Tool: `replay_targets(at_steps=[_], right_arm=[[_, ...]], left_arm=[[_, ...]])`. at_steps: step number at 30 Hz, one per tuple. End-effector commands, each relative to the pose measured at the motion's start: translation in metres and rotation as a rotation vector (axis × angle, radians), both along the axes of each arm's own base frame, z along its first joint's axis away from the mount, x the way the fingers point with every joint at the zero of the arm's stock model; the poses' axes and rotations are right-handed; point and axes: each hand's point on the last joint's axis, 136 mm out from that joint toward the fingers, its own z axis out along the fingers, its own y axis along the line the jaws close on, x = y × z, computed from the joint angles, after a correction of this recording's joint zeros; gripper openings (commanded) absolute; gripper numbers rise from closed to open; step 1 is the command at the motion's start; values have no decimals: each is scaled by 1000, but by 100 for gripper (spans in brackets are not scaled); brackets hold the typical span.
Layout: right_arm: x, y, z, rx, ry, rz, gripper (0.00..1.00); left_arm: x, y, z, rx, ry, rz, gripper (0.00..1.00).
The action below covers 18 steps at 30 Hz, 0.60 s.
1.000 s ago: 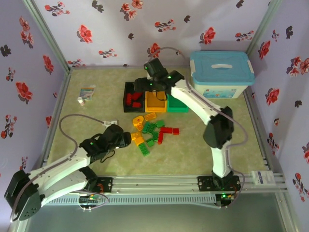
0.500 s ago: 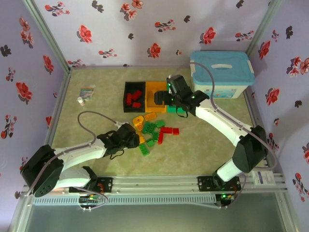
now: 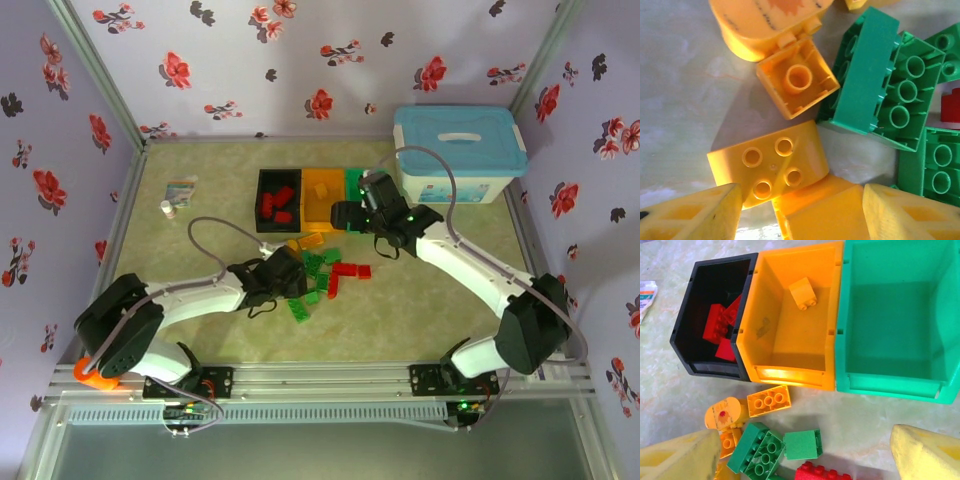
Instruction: Sort the legos into containers by color
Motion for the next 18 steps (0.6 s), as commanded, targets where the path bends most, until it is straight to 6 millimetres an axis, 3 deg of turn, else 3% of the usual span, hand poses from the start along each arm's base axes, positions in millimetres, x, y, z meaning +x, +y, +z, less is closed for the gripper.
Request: replay_targets(at_steps=[1, 10, 18], right_arm=[[3, -12, 4, 19, -26, -54, 88], [-1, -18, -7, 30, -6, -67, 88], [-5, -21, -14, 36, 5, -78, 88]], left_arm=[[-6, 5, -8, 65, 30, 19, 63], [-15, 5, -16, 98, 49, 27, 58], [-25, 18, -17, 147, 55, 46, 61]])
